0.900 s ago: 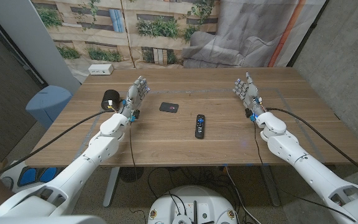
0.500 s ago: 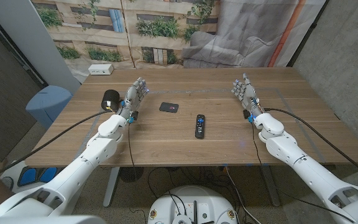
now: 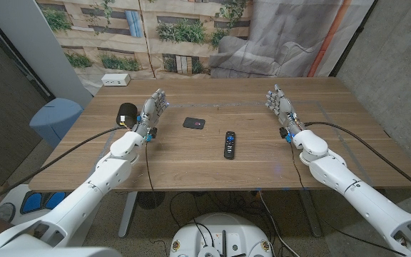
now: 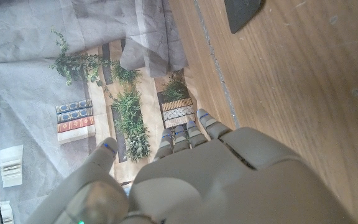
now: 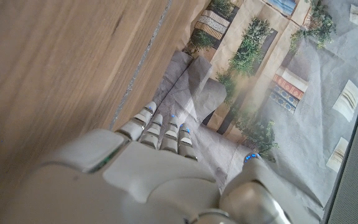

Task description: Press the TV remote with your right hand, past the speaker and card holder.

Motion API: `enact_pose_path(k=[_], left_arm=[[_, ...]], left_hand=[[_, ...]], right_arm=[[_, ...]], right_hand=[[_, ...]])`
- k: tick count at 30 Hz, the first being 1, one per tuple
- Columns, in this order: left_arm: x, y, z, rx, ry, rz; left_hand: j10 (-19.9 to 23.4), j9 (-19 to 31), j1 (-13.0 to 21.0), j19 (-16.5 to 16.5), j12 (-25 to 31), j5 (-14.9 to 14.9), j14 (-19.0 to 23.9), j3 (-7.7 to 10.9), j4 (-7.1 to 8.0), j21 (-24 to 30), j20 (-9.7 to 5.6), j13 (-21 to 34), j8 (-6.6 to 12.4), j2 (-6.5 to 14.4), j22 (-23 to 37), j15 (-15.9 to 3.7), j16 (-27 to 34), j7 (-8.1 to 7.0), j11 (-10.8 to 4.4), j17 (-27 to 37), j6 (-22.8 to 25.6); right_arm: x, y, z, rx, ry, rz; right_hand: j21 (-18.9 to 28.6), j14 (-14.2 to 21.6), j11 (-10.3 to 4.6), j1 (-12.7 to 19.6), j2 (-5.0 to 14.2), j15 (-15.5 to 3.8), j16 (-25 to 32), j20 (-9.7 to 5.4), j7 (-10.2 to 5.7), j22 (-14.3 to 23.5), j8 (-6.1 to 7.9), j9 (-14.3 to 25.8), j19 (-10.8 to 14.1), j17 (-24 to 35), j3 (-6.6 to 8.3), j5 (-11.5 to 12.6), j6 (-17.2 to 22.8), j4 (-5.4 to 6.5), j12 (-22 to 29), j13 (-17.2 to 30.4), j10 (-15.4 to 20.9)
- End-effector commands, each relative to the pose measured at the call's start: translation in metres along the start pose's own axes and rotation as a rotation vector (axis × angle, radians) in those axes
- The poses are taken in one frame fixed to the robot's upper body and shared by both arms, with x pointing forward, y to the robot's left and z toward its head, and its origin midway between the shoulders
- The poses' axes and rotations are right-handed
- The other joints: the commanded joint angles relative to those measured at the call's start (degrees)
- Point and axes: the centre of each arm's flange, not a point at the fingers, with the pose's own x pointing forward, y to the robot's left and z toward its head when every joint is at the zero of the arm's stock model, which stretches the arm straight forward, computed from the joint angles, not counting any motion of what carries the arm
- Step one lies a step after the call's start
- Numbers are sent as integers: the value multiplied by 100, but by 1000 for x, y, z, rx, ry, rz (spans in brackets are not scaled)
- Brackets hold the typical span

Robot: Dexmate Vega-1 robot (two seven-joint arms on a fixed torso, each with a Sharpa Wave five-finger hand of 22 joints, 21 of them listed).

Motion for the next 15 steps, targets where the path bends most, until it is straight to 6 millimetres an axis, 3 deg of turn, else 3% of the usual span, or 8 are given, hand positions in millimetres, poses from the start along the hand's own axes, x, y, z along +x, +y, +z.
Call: enact_pose_path(k=[1,15], left_arm=[[-12,-2,8,15,6,24],[-11,-8,12,29,9,23]], left_hand=[[24,12,42,40,12,26,16,43,-20,15,-136,25,-4,360,17,3,14,-18,-15,20,31],[41,12,53,48,5,20,31,75,-57,7,-154,25,-2,355,18,-6,7,-28,-44,20,57]], right_arm=[[-10,6,11,-128,-25,44],[-26,22,33,-401,-47,88]], right_hand=[[0,21,-3,9,63,-22,33,-53,-62,17,60,10,-5,-9,48,25,32,-10,25,-12,66],[-48,5,-91,74,81,-102,24,-170,-135,14,72,8,-153,-127,111,37,96,-58,12,-98,33]])
